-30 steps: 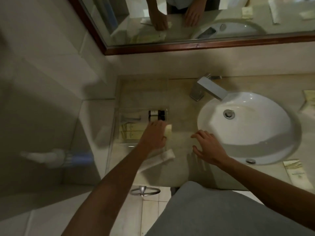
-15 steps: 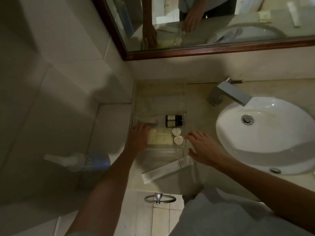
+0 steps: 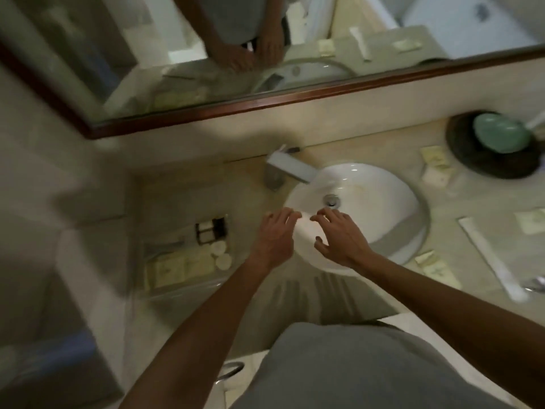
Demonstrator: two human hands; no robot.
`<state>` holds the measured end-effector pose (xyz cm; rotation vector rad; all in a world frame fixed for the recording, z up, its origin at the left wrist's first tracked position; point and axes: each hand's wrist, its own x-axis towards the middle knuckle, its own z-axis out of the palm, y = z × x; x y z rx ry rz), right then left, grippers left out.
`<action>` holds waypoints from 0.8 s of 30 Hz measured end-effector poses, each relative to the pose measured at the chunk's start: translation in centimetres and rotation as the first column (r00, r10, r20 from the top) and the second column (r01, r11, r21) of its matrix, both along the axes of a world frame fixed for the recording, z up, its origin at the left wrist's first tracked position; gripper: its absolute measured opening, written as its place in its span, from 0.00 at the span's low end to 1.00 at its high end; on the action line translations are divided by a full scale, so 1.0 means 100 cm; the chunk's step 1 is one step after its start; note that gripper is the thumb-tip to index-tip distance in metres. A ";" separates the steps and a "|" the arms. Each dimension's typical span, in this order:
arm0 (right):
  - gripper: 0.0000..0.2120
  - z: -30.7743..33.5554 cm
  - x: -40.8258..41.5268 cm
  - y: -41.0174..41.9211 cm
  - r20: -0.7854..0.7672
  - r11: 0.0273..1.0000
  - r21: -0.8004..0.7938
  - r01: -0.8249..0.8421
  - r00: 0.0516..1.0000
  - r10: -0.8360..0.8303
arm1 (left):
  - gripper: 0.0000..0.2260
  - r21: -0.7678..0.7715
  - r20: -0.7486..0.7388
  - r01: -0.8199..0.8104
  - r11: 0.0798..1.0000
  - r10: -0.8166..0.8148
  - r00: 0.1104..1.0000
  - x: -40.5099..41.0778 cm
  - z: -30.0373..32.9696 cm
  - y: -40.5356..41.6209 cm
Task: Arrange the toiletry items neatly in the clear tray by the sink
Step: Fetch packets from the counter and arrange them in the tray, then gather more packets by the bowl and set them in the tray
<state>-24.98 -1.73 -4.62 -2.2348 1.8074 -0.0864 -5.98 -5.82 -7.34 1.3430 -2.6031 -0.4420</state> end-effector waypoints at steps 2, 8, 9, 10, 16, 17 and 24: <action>0.24 0.005 -0.058 0.006 -0.010 0.996 -0.009 0.086 0.996 -0.086 | 0.30 -0.010 0.008 0.067 0.998 -0.067 0.998 -0.057 0.003 -0.001; 0.24 0.014 -0.222 0.041 0.018 0.927 0.032 0.374 0.927 -0.375 | 0.29 0.027 0.023 0.168 0.985 -0.168 0.985 -0.197 0.003 0.001; 0.24 0.012 -0.247 0.046 0.007 0.905 0.050 0.422 0.906 -0.422 | 0.29 0.043 0.030 0.193 0.980 -0.194 0.980 -0.218 0.003 0.000; 0.24 0.008 -0.270 0.051 -0.012 0.882 0.069 0.467 0.884 -0.467 | 0.29 0.054 0.032 0.214 0.975 -0.216 0.976 -0.238 0.003 -0.001; 0.26 -0.025 -0.358 0.057 -0.087 0.807 0.195 0.557 0.830 -0.551 | 0.27 -0.022 0.107 0.283 0.959 -0.279 0.954 -0.348 -0.005 -0.049; 0.26 -0.032 -0.365 0.054 -0.085 0.800 0.202 0.565 0.824 -0.561 | 0.27 -0.027 0.132 0.275 0.961 -0.269 0.954 -0.364 -0.008 -0.063; 0.27 -0.063 -0.394 -0.011 -0.014 0.830 0.155 0.536 0.841 -0.541 | 0.22 0.040 0.271 0.224 0.974 -0.227 0.935 -0.439 -0.042 -0.130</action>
